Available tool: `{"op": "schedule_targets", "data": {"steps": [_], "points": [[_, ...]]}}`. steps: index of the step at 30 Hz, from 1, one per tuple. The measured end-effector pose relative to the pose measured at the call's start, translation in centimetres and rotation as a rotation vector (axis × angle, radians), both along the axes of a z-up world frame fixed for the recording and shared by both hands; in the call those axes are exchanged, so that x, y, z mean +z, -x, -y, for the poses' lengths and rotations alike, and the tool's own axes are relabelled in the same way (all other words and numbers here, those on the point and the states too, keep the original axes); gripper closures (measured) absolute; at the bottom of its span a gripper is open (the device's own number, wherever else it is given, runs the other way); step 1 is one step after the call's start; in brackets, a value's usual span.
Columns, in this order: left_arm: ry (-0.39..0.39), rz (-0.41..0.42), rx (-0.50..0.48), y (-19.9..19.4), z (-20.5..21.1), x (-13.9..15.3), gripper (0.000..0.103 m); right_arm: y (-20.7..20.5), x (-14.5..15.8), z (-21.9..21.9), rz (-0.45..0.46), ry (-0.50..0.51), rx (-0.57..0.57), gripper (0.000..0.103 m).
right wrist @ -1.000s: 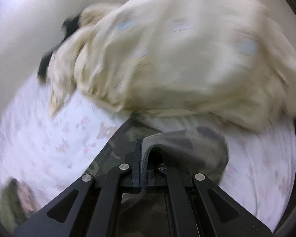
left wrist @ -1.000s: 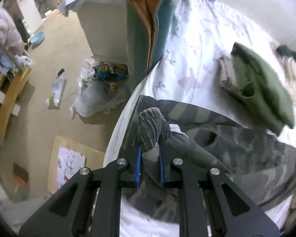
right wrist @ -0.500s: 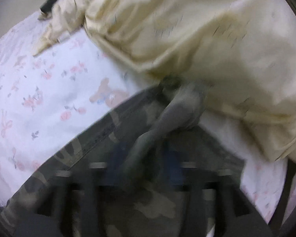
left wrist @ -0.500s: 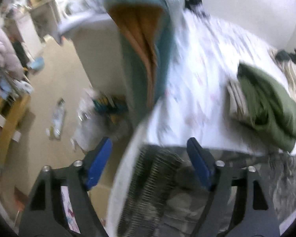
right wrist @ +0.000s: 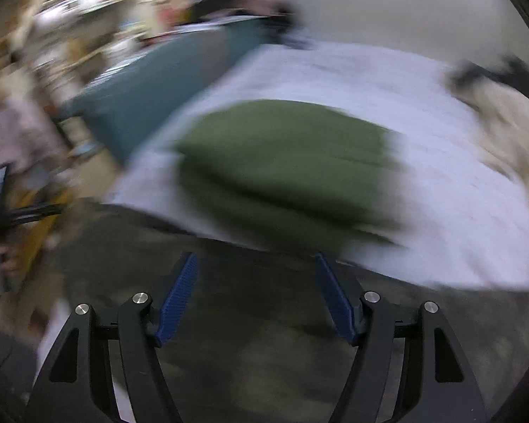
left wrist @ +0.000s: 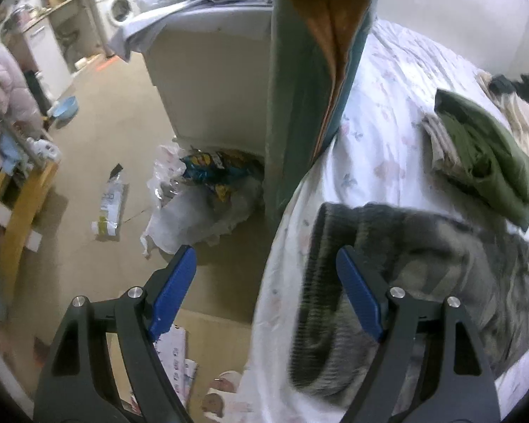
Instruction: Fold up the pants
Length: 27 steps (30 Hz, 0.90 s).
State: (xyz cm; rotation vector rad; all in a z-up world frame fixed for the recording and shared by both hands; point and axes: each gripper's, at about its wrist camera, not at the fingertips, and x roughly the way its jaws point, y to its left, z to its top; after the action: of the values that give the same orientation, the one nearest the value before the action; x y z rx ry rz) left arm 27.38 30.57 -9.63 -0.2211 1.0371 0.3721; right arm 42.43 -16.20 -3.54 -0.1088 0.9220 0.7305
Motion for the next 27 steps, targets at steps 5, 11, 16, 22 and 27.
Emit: {"op": "schedule_targets", "data": {"steps": [5,11,16,22,27], "points": [[0.02,-0.008,0.038,0.9,-2.7,-1.1,0.023,1.2,-1.1,-13.7,-0.066,-0.005,0.178,0.032],[0.119,-0.03,0.124,1.9,-5.6,-2.4,0.024,1.9,-3.4,-22.9,-0.082,0.095,0.33,0.034],[0.15,-0.001,0.165,2.0,-6.7,-1.7,0.024,1.4,-4.5,-27.7,-0.141,0.134,0.38,0.078],[0.233,0.032,0.269,3.3,-9.0,-1.2,0.024,2.8,-2.7,-29.6,-0.068,0.144,0.523,0.101],[0.276,0.036,0.323,3.9,-10.0,-2.0,0.024,1.7,-0.4,-29.6,-0.063,-0.052,0.54,0.103]]}}
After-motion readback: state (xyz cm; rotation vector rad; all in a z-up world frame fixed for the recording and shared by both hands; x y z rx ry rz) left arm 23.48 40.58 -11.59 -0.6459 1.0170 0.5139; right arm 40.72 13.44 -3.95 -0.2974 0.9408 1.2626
